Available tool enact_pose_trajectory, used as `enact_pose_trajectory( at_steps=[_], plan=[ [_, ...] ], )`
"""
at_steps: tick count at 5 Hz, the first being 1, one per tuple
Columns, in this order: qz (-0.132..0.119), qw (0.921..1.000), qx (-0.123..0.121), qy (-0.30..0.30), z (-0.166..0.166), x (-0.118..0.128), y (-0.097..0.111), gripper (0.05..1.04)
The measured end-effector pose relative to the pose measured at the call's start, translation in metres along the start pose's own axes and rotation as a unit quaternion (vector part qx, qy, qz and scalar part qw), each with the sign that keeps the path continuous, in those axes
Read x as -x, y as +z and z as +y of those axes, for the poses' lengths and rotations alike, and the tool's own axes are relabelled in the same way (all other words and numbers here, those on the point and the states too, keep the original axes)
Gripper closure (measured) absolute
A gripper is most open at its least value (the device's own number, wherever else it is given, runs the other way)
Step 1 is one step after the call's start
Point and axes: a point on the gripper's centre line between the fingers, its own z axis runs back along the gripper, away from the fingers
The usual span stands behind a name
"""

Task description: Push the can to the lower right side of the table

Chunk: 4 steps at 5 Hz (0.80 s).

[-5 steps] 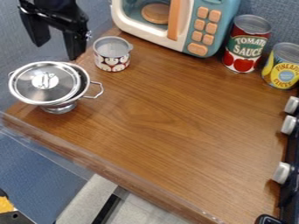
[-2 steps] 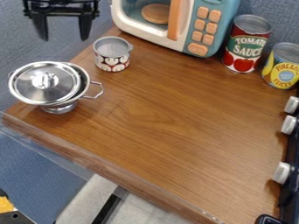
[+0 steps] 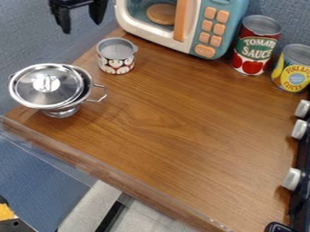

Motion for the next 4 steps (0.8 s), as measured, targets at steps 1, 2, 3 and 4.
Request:
enact_pose_trajectory(
  at_steps=[1,2,3,4],
  plan=[
    [-0.010,0.9983,-0.019,0.053,-0.012,-0.008,-0.012,0.084],
    [-0.008,0.9958,-0.017,0.089,-0.019,-0.007,-0.028,0.084],
    [0.009,0.9950,-0.023,0.097,-0.022,0.000,-0.039,0.084],
    [0.016,0.9954,-0.019,0.092,-0.024,0.004,-0.045,0.084]
  ],
)
